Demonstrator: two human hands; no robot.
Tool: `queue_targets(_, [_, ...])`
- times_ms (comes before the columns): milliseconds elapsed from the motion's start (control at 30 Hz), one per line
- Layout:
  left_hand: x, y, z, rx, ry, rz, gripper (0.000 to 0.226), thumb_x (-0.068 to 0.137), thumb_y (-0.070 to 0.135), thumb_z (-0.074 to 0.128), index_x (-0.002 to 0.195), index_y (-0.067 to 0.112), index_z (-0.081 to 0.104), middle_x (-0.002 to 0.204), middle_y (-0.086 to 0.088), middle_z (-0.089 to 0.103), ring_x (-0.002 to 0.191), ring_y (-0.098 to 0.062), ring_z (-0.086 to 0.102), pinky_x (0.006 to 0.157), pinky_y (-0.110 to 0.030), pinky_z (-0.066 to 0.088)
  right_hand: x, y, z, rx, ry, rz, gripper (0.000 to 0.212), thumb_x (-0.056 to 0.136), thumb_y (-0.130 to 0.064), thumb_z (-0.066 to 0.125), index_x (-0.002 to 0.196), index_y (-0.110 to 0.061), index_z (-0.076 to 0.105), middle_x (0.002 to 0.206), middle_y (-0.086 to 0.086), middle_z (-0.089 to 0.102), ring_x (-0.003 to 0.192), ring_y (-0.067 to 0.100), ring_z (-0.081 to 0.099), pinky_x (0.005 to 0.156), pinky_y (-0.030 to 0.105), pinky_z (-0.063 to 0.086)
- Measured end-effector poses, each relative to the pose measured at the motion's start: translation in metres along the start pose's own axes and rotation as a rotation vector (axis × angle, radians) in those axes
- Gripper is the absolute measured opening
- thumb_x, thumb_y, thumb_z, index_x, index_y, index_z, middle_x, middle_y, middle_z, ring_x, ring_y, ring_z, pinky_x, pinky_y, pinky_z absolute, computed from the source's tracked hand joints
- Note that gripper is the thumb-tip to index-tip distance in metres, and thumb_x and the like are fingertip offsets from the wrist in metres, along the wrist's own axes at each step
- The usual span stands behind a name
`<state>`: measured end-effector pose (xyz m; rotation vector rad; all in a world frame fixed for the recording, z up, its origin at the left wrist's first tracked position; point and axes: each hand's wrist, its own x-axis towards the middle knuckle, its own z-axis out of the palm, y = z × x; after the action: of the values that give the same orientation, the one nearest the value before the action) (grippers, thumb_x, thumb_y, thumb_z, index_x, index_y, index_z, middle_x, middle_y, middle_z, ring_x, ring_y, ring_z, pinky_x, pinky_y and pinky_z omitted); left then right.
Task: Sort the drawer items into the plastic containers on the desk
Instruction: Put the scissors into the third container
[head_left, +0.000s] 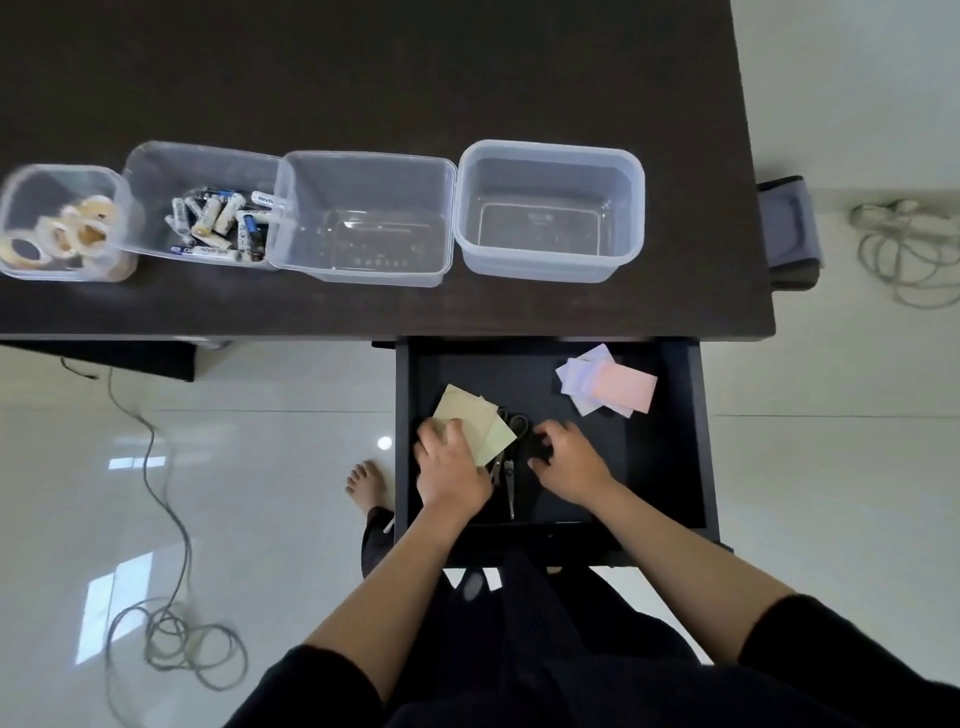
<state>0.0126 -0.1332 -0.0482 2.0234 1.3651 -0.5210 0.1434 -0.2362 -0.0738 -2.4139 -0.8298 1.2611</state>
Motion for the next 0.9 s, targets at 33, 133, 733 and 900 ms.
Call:
queue_targets(33, [0.0,0.001,0.001,0.014,-0.008,-0.014,0.069,0.079,0.022,0.066,0.133,0.017,0.023,0.148,-0.016,0.008,0.13,-0.036,0.026,0.092,-0.04,0.048,0.002,-0.002,0.0,0.0,0.004,-0.01,0.045,0.083,-0.024,0.065,0.125,-0.019,0.047,0.124,0.007,0.045,0.1,0.025,0.059,0.089,0.041,0.05])
queue_targets(133, [0.004,0.003,0.002,0.048,-0.033,-0.037,0.08,0.076,0.029,0.073,0.135,0.017,0.019,0.146,-0.019,0.011,0.128,-0.037,0.032,0.088,-0.039,0.05,0.008,-0.01,-0.003,-0.016,0.003,-0.027,0.053,0.083,-0.022,0.064,0.131,-0.022,0.041,0.131,0.007,0.038,0.11,0.029,0.056,0.089,0.04,0.049])
queue_targets(733, [0.044,0.016,-0.013,-0.384,-0.138,0.196,0.074,0.084,0.009,0.062,0.143,0.027,0.021,0.144,0.001,0.038,0.122,-0.015,0.049,0.094,-0.037,0.051,0.001,0.011,-0.006,-0.112,-0.069,0.06,0.046,0.085,-0.024,0.061,0.125,-0.016,0.04,0.129,0.006,0.039,0.109,0.027,0.055,0.084,0.04,0.05])
queue_targets(900, [0.032,-0.002,-0.007,-0.234,0.028,0.092,0.066,0.082,0.009,0.063,0.139,0.018,0.031,0.142,-0.007,0.036,0.129,-0.024,0.04,0.099,-0.037,0.044,-0.005,0.01,-0.008,-0.274,0.025,-0.063,0.035,0.087,-0.023,0.057,0.12,-0.015,0.046,0.122,0.006,0.043,0.111,0.027,0.049,0.081,0.039,0.049])
